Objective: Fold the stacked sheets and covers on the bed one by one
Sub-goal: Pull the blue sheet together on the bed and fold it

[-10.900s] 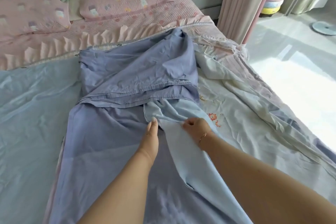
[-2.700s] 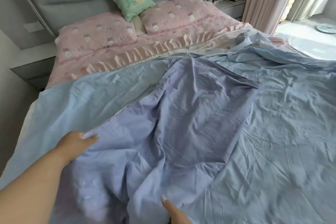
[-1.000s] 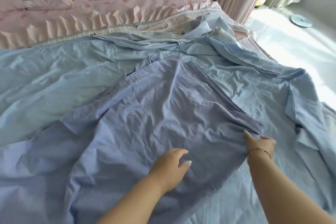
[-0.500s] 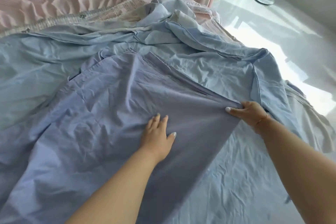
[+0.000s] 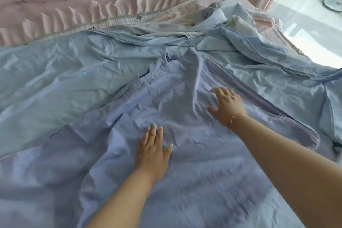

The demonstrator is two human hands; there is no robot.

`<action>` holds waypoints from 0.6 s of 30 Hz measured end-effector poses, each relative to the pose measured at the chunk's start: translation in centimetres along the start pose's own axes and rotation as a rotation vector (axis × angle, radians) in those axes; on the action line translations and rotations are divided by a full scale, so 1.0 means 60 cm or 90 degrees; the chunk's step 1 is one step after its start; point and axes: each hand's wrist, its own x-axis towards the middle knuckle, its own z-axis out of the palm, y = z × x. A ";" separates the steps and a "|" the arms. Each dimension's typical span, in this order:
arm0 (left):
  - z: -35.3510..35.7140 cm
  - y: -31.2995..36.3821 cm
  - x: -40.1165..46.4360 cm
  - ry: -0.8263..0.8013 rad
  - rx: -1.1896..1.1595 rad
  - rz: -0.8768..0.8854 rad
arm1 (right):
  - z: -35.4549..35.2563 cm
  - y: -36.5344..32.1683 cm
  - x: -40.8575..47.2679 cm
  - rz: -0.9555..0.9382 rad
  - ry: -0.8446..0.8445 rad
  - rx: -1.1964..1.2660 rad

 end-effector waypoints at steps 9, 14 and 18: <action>-0.052 -0.296 -0.025 0.178 -0.042 -0.176 | 0.123 -0.251 0.062 -0.175 -0.144 -0.055; -0.076 -0.428 -0.011 0.165 -0.013 -0.286 | 0.109 -0.334 0.153 -0.286 -0.015 -0.092; -0.074 -0.479 0.001 0.099 0.076 -0.340 | 0.121 -0.391 0.202 -0.331 -0.134 -0.214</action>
